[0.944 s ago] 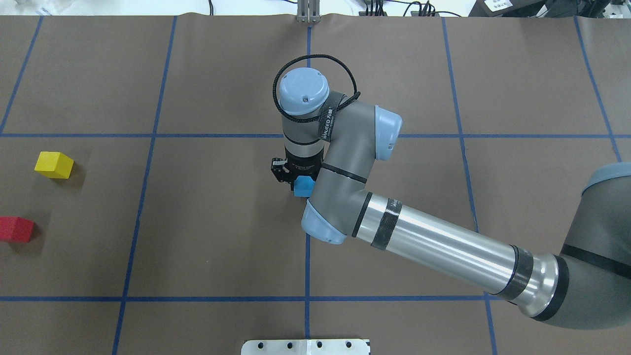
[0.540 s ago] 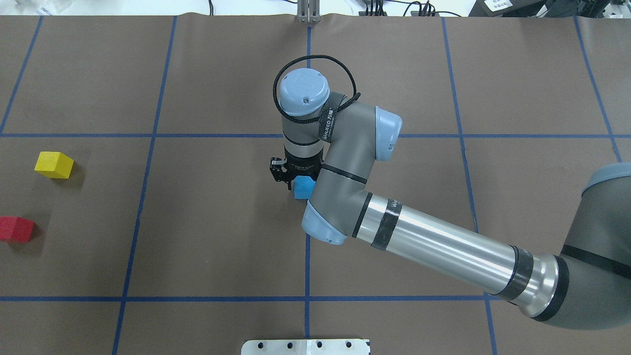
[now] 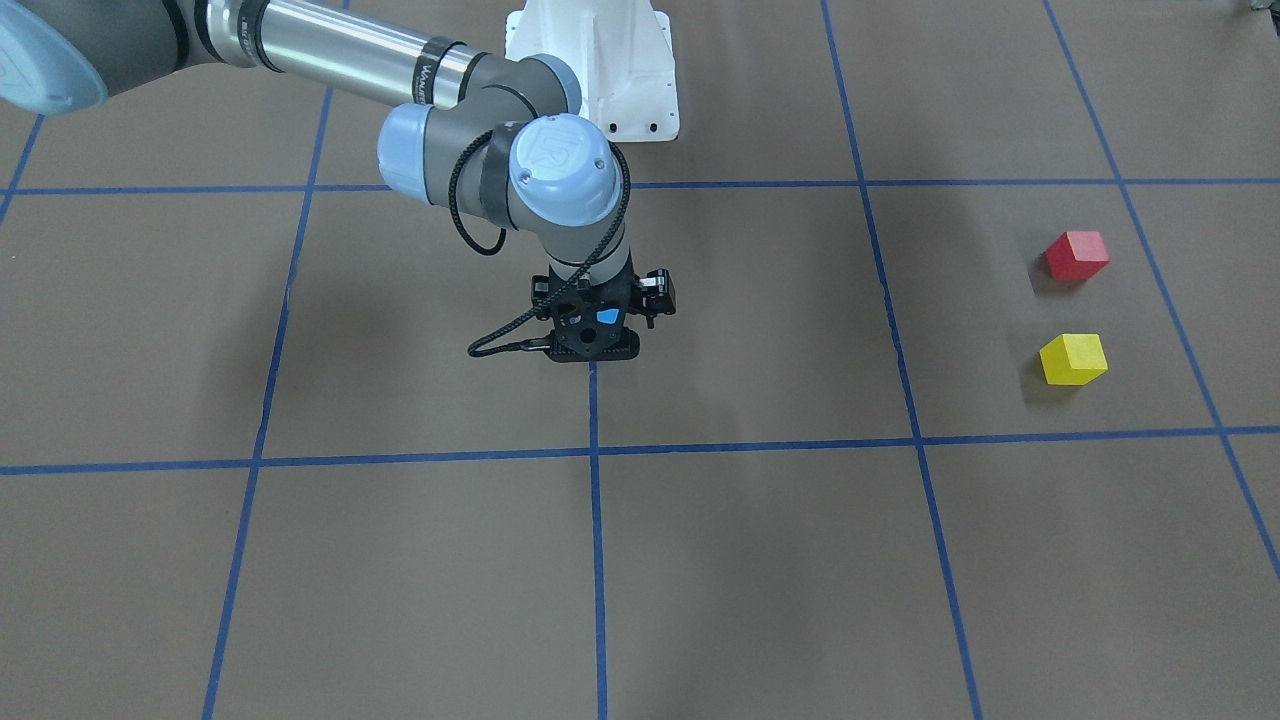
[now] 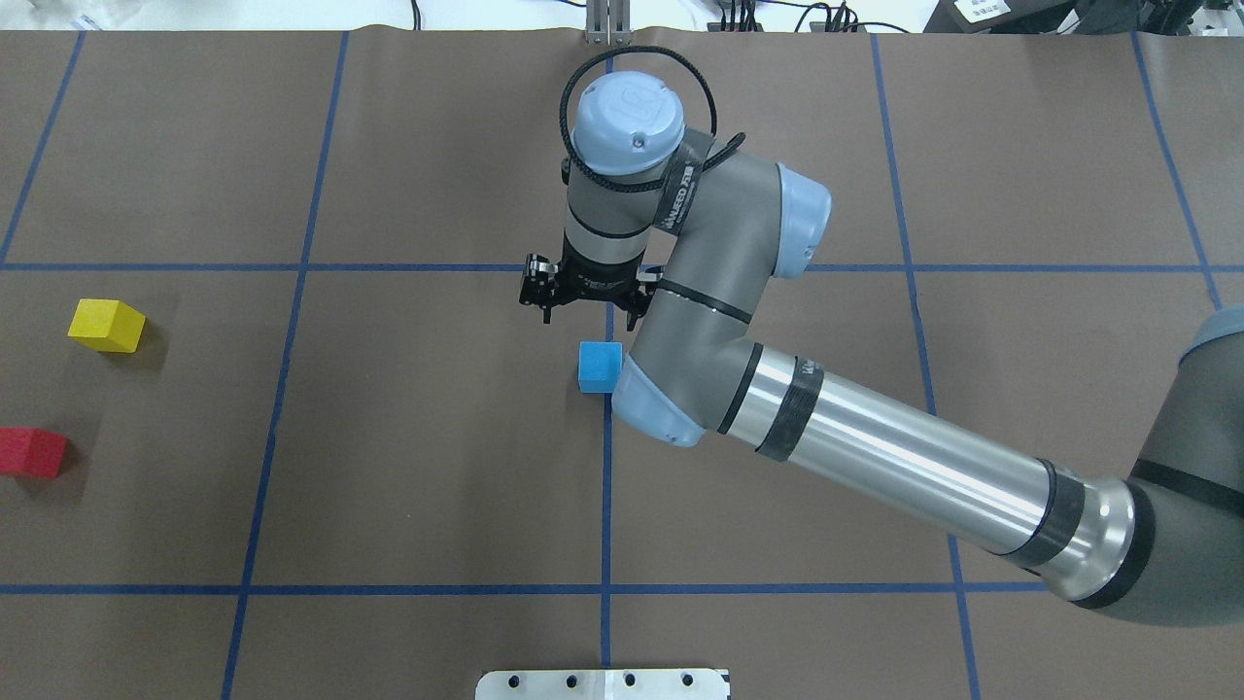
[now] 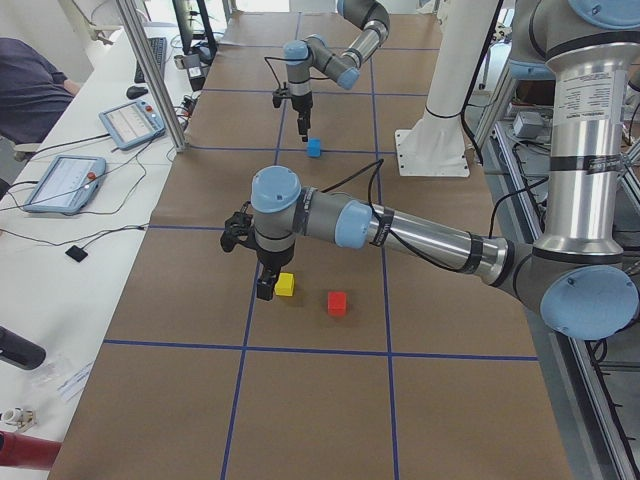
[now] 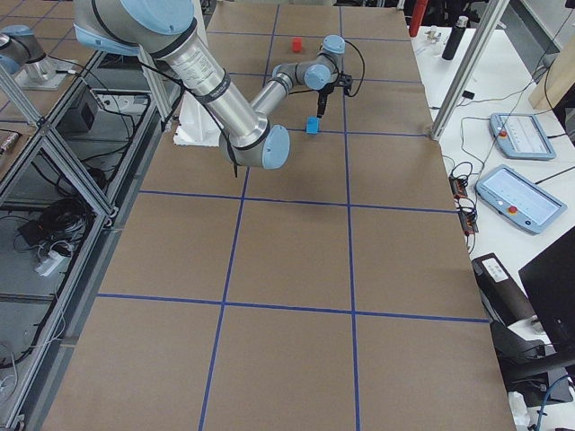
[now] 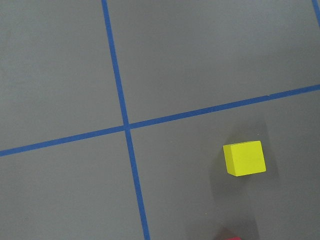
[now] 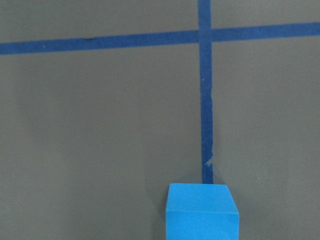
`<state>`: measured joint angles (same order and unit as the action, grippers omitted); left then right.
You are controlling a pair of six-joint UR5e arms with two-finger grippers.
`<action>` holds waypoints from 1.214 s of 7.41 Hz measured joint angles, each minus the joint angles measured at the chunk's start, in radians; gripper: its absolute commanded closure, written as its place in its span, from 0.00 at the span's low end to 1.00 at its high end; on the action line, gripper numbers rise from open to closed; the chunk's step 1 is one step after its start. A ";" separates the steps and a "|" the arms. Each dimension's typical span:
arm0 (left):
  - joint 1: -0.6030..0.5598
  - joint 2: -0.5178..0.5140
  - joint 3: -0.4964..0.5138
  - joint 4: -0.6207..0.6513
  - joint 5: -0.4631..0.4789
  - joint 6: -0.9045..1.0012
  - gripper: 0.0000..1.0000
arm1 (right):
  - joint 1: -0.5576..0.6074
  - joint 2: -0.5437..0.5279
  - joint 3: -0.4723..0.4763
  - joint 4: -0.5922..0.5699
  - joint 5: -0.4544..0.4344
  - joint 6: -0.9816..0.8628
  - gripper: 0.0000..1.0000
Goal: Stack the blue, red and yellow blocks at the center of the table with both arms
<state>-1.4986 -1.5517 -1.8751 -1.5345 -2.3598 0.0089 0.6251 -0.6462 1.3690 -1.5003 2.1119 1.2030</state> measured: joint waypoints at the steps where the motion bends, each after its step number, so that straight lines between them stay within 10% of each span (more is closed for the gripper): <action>1: 0.030 -0.009 -0.003 -0.006 -0.003 -0.066 0.00 | 0.057 -0.035 0.032 0.003 0.029 -0.011 0.00; 6: 0.304 0.276 -0.013 -0.632 0.168 -0.652 0.00 | 0.290 -0.272 0.160 0.004 0.075 -0.291 0.00; 9: 0.515 0.349 -0.009 -0.766 0.349 -0.929 0.00 | 0.315 -0.317 0.155 0.011 0.069 -0.356 0.00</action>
<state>-0.9834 -1.2025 -1.8839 -2.3008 -2.0103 -0.9201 0.9403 -0.9632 1.5239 -1.4894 2.1814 0.8466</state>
